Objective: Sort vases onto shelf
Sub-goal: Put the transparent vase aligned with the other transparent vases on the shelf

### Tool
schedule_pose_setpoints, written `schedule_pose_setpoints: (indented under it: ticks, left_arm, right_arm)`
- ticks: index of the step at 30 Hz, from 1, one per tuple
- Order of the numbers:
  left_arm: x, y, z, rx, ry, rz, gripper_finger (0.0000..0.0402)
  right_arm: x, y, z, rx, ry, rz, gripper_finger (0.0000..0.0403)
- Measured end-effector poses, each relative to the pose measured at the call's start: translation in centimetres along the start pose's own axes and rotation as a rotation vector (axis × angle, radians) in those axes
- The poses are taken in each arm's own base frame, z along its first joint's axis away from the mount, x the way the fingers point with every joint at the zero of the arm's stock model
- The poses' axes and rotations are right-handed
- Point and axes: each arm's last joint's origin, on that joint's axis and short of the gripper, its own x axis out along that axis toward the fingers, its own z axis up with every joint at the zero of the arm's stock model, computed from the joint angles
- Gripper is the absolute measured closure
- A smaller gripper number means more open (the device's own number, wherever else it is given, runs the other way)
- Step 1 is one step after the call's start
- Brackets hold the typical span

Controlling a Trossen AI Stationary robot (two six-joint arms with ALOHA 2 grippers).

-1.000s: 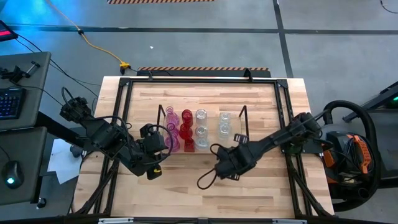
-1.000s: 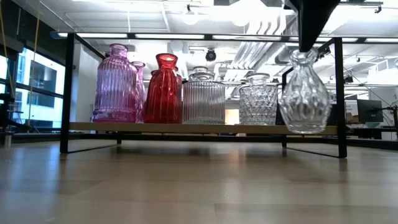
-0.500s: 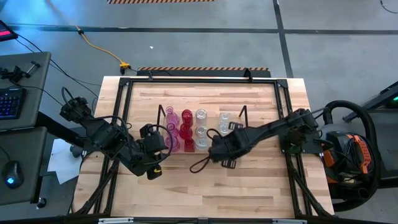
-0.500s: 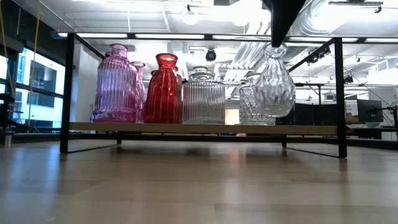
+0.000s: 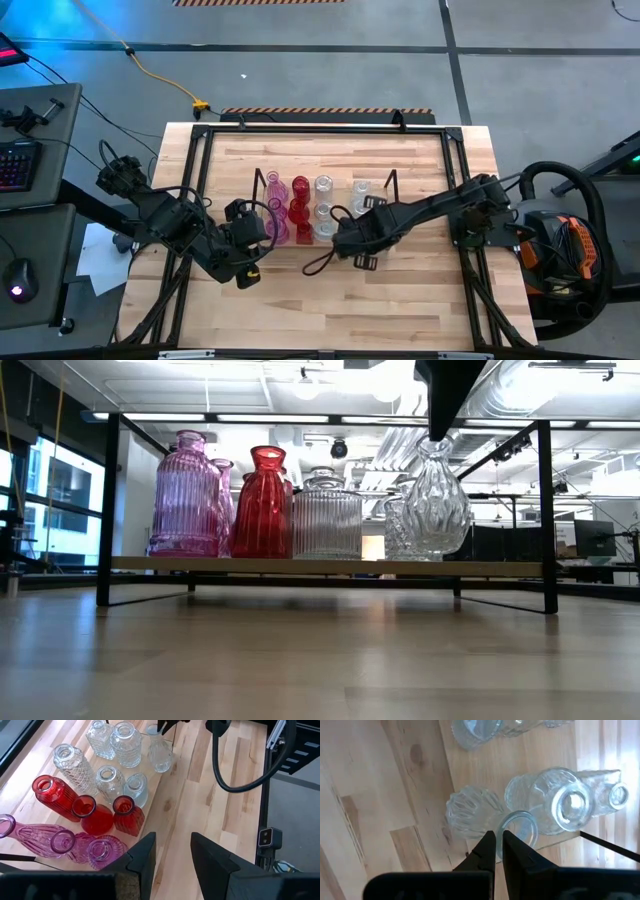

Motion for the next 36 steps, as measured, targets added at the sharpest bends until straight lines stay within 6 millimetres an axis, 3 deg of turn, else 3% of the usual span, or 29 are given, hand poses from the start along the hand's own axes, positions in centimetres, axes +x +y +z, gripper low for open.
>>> schedule_pose_setpoints:
  ticks: [36]
  left_arm:
    - [-0.28, -0.41, -0.29, 0.009, -0.001, -0.02, 0.0287]
  right_arm:
    - [1.04, -0.02, 0.57, 0.002, 0.043, 0.037, 0.0402]
